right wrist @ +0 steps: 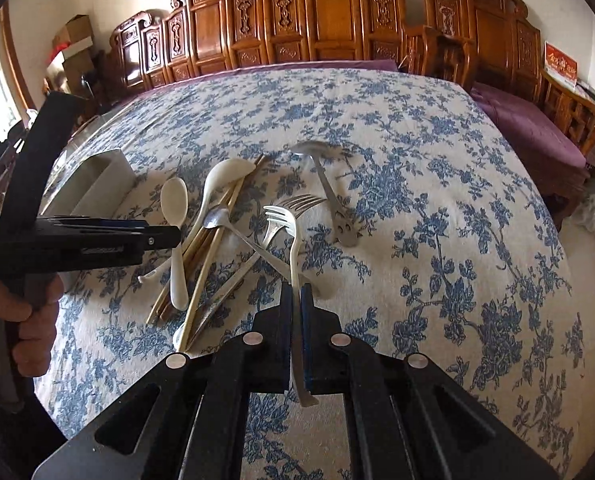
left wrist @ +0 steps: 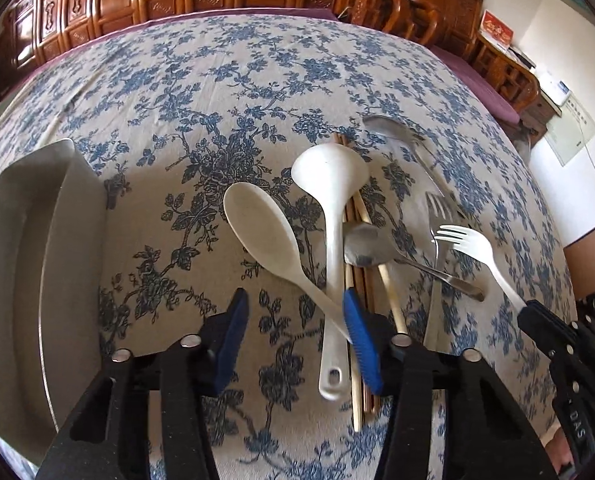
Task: Organize utensils
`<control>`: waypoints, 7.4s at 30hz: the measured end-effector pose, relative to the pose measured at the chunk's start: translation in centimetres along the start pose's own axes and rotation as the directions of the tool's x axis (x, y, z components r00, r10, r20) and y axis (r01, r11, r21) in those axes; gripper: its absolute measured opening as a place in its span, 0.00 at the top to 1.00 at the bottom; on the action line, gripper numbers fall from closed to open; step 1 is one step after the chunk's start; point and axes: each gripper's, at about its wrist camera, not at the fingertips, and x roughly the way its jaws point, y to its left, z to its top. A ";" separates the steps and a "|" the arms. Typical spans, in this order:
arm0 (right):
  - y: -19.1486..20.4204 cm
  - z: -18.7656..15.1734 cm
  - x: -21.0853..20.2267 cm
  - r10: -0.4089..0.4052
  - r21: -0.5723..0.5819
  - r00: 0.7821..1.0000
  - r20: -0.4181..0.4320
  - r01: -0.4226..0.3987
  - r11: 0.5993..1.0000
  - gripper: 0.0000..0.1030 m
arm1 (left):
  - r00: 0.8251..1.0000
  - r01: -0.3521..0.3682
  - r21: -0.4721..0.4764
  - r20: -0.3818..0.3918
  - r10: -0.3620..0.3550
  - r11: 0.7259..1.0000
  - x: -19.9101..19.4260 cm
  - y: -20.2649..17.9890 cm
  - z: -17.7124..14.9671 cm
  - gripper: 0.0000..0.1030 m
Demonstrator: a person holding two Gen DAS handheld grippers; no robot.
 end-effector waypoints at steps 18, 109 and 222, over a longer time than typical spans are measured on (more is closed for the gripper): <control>-0.1 0.9 -1.4 0.019 -0.008 0.996 0.087 -0.018 1.000 0.95 | 0.996 0.059 0.155 0.051 -0.068 0.986 -2.4 -4.9 -1.0 0.64; 17.2 5.3 -2.8 0.131 -0.127 0.980 0.150 -0.112 0.986 0.95 | 0.992 -0.025 0.093 0.125 0.013 0.995 -11.4 14.5 -1.5 1.00; 6.2 1.2 5.8 0.061 -0.059 0.987 -0.151 -0.071 0.996 0.77 | 0.996 0.016 0.187 0.078 -0.031 0.982 -10.3 4.3 -4.9 0.59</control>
